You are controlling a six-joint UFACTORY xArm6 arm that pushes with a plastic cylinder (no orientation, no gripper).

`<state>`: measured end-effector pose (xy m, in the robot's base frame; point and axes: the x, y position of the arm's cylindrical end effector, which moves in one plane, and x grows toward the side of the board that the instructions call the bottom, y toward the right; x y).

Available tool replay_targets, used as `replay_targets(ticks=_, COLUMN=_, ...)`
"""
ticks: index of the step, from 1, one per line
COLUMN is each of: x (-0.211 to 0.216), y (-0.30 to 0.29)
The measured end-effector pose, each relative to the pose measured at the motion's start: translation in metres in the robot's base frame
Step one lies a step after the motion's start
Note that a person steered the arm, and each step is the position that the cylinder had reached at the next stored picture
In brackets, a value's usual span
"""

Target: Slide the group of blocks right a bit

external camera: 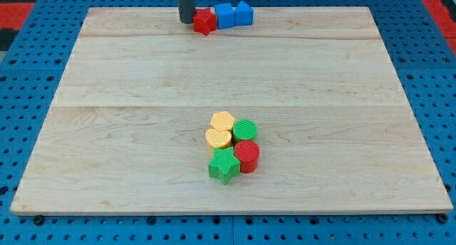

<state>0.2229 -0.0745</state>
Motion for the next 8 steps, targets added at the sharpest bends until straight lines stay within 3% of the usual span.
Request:
replay_targets(ticks=2, x=0.022, y=-0.027)
replay_targets(ticks=8, x=0.026, y=-0.002)
